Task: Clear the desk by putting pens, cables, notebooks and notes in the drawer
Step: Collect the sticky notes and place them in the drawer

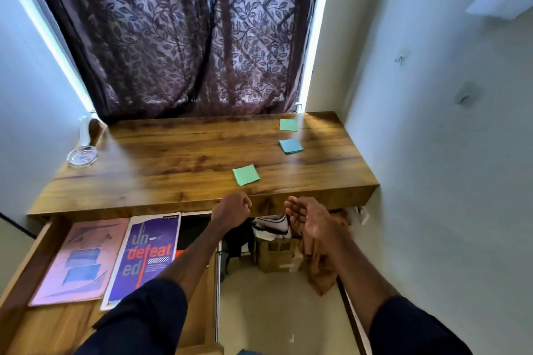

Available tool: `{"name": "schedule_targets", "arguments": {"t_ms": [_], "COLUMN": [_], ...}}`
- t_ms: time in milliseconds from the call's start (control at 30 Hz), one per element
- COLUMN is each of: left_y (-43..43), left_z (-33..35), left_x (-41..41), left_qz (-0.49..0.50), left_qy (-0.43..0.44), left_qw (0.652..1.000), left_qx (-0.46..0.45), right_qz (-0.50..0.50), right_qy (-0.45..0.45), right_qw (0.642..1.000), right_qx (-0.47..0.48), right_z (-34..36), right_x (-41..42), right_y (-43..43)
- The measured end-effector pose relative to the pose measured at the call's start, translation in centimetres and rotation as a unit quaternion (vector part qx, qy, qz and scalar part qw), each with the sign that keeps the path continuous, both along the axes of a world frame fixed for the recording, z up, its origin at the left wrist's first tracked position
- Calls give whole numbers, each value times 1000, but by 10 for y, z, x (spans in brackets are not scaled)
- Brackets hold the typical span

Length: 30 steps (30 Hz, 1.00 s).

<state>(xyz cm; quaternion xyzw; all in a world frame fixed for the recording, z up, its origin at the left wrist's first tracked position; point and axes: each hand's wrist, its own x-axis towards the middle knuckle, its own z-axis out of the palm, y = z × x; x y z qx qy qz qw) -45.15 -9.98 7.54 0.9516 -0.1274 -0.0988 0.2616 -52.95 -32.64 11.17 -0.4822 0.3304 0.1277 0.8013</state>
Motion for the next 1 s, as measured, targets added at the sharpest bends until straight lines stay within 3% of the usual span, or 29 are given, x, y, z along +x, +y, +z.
{"name": "schedule_targets", "arguments": {"t_ms": [333, 600, 833, 1000], "left_y": [-49, -78, -64, -56], "left_z": [-3, -42, -75, -99], "left_x": [78, 187, 264, 290], "left_qz": [47, 32, -24, -9], "left_qy": [-23, 43, 110, 119], "left_qw": [999, 998, 980, 971], "left_qx": [-5, 15, 162, 206], "right_qz": [-1, 0, 38, 37], "right_qy": [-33, -18, 46, 78], "right_qw": [999, 1000, 998, 996], "right_qx": [-21, -16, -8, -6], "right_z": [15, -11, -47, -76], "right_x": [61, 160, 264, 320], "right_y": [-50, -79, -67, -73]}}
